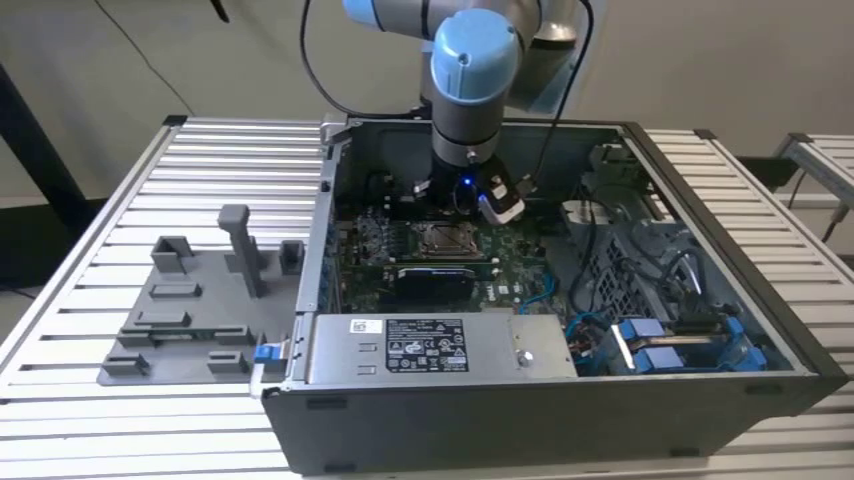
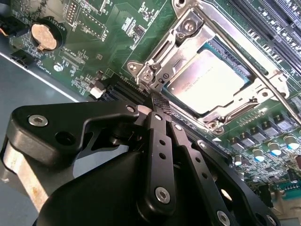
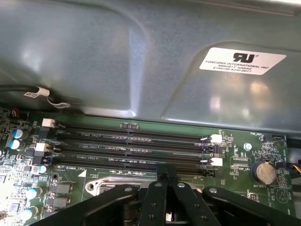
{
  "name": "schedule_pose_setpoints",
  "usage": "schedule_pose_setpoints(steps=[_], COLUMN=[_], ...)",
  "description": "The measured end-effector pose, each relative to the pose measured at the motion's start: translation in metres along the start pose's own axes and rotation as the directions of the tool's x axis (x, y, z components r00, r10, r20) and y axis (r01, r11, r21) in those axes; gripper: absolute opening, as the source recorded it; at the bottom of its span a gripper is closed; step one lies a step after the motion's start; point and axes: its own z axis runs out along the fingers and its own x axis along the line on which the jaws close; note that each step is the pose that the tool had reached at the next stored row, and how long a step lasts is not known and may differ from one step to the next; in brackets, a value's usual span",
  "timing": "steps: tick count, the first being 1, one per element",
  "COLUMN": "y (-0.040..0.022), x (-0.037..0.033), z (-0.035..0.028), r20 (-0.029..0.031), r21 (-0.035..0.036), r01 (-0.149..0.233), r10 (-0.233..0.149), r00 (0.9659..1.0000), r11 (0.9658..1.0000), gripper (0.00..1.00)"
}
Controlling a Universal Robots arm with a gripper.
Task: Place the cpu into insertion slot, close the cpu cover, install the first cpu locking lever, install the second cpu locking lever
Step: 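Install the first cpu locking lever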
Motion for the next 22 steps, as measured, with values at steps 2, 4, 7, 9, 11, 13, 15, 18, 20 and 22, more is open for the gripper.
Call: schedule_pose_setpoints(steps=[2,4,7,9,11,13,15,18,20,22], y=[0.0,0.0,0.0001,0.0001,0.0011,0.0024,0.0033,0.0047,0.0052,0.0047], x=[-0.0002,-0.0002,-0.0003,-0.0003,-0.0006,-0.0011,-0.0014,-0.0018,-0.0019,-0.0018], z=[0.0,0.0,0.0003,-0.0004,-0.003,-0.0072,-0.01,-0.0143,-0.0167,-0.0185], r20=[0.0015,0.0024,0.0036,0.0037,0.0039,0.0008,-0.0036,-0.0078,-0.0085,-0.0114], r21=[-0.0065,-0.0142,-0.0254,-0.0301,-0.0325,-0.0326,-0.0328,-0.0331,-0.0331,-0.0333], r01=[0.0,-0.001,-0.002,-0.003,-0.003,-0.004,-0.006,-0.008,-0.008,-0.009], r10=[0.0,0.001,0.002,0.003,0.003,0.005,0.006,0.008,0.008,0.009], r00=[1.0,1.0,1.0,1.0,1.0,1.0,1.0,0.9999,0.9999,0.9999], r11=[1.0,0.9999,0.9997,0.9995,0.9995,0.9995,0.9994,0.9994,0.9994,0.9994], gripper=[0.11,0.11,0.11,0.11,0.11,0.11,0.11,0.11,0.11,0.11])
